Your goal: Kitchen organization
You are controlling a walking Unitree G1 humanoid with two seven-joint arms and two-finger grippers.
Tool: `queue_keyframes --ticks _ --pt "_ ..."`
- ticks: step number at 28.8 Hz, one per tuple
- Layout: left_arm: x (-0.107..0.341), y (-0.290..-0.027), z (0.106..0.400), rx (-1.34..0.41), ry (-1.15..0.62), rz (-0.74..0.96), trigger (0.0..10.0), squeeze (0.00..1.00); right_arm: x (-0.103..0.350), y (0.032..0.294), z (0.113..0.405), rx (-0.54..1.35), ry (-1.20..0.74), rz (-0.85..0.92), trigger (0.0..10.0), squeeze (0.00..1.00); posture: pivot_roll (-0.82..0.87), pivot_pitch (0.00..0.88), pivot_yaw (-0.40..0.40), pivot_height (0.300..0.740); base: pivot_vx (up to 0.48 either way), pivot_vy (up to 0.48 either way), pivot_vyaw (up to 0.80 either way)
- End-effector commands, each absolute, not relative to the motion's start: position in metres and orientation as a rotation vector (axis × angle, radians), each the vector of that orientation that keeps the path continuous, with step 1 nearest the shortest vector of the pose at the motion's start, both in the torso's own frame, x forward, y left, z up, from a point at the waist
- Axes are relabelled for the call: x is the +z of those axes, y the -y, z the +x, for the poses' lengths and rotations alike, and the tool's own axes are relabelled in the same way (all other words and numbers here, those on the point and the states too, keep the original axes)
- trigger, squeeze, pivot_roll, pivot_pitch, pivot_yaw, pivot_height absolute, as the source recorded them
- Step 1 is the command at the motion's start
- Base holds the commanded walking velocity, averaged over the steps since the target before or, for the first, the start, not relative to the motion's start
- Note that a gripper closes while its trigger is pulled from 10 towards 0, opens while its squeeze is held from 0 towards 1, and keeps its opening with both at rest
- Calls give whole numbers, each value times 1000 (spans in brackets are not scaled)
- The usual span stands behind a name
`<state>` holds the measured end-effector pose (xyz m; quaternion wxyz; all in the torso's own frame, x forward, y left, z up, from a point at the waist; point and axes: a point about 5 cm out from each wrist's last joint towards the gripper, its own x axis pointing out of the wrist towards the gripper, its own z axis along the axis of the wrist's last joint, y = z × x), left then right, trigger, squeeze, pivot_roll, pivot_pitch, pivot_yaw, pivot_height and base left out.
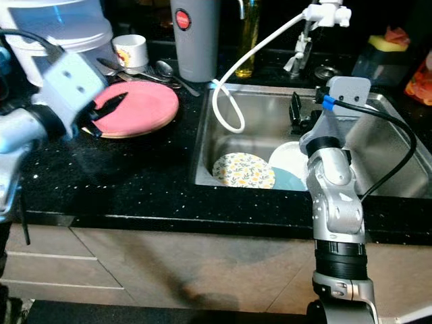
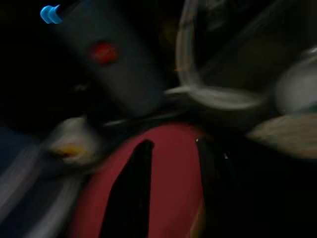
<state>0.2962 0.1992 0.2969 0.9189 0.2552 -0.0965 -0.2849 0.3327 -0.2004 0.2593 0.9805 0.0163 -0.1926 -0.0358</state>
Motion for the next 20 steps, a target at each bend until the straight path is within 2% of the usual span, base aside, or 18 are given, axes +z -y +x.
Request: queue_keyframes --ticks 1,2,5,7,9,10,12,13,14,16,20 --pt "292 -189 286 -717 191 463 10000 0 255 204 333 -84 378 41 10000 0 202 62 9 740 0 0 0" --pt "267 -181 265 -870 134 596 10000 0 254 202 334 -83 375 46 10000 0 196 68 9 740 0 0 0" --pt "258 -180 262 -880 101 602 10000 0 254 201 334 -82 376 48 10000 0 194 74 12 740 0 0 0" --pt "264 -185 278 -726 102 423 10000 0 255 200 334 -77 378 47 10000 0 197 78 6 740 0 0 0" --pt "269 -213 316 -302 13 145 10000 0 253 201 334 -71 370 39 10000 0 200 82 -1 740 0 0 0" --pt "269 -213 316 -302 13 145 10000 0 253 201 334 -71 370 39 10000 0 200 82 -1 740 0 0 0" --pt "263 -242 338 13 -69 -88 10000 0 253 201 335 -67 368 40 10000 0 209 80 -11 740 0 0 0" --pt "263 -242 338 13 -69 -88 10000 0 253 201 335 -67 368 40 10000 0 209 80 -11 740 0 0 0" --pt "262 -248 342 70 -76 -180 10000 0 253 200 336 -66 370 41 10000 0 207 82 -12 740 0 0 0" --pt "264 -246 353 69 -66 -324 10000 0 256 195 338 -54 379 47 10000 0 196 81 -7 740 0 0 0" --pt "261 -237 370 74 -97 -413 10000 0 260 192 336 -41 394 56 10000 0 178 92 -2 740 0 0 0"
